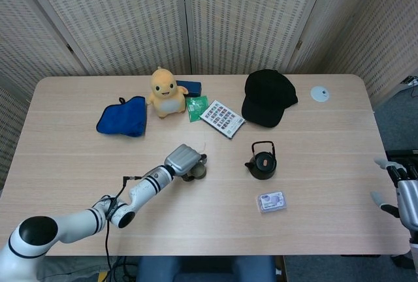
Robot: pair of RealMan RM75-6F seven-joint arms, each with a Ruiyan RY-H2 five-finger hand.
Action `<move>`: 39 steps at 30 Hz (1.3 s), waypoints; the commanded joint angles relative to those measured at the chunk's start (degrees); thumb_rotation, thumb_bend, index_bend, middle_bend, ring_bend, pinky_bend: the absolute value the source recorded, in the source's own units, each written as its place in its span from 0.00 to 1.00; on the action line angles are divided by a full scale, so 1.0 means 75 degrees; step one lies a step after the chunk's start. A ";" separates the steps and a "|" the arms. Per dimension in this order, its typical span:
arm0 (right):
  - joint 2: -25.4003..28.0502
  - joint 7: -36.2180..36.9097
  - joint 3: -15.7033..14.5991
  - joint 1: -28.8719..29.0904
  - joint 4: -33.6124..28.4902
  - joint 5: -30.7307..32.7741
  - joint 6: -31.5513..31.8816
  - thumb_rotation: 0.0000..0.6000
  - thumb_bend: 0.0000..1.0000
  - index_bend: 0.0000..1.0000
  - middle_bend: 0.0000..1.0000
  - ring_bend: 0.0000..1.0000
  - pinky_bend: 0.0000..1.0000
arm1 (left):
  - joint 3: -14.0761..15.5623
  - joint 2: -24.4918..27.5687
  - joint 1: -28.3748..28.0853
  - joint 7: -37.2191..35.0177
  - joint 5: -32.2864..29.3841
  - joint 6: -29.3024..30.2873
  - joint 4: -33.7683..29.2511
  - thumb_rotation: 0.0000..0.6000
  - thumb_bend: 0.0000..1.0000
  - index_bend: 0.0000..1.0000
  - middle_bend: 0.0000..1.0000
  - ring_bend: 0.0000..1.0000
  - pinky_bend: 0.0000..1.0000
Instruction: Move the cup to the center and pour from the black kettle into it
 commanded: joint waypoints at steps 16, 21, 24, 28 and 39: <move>0.0006 0.0083 0.0013 -0.0087 0.0053 0.0012 0.0071 1.00 0.16 0.27 0.35 0.20 0.16 | 0.0041 -0.0329 -0.0291 0.0045 -0.0155 -0.0100 0.0397 1.00 0.27 0.29 0.85 0.95 0.97; -0.0012 0.0082 0.0025 -0.0072 0.0065 -0.0003 0.0055 1.00 0.16 0.27 0.35 0.20 0.16 | 0.0039 -0.0279 -0.0254 0.0150 -0.0210 0.0056 0.0282 1.00 0.27 0.24 0.84 0.94 0.97; -0.0020 0.0072 0.0033 -0.0067 0.0072 -0.0003 0.0050 1.00 0.16 0.27 0.35 0.20 0.16 | -0.0011 -0.0121 -0.0067 0.0134 -0.0167 0.0534 -0.0027 1.00 0.27 0.20 0.82 0.92 0.97; -0.0023 0.0082 0.0053 -0.0047 0.0082 0.0006 0.0026 1.00 0.16 0.27 0.35 0.20 0.16 | -0.0021 0.0323 0.0256 0.0225 -0.0210 0.1050 -0.0638 1.00 0.27 0.17 0.74 0.85 0.97; -0.0031 0.0195 0.0023 0.0161 0.0054 -0.0025 -0.0374 1.00 0.16 0.27 0.35 0.20 0.16 | -0.0023 0.1793 0.1727 0.1442 -0.0935 0.3236 -0.2753 1.00 0.27 0.16 0.60 0.71 0.92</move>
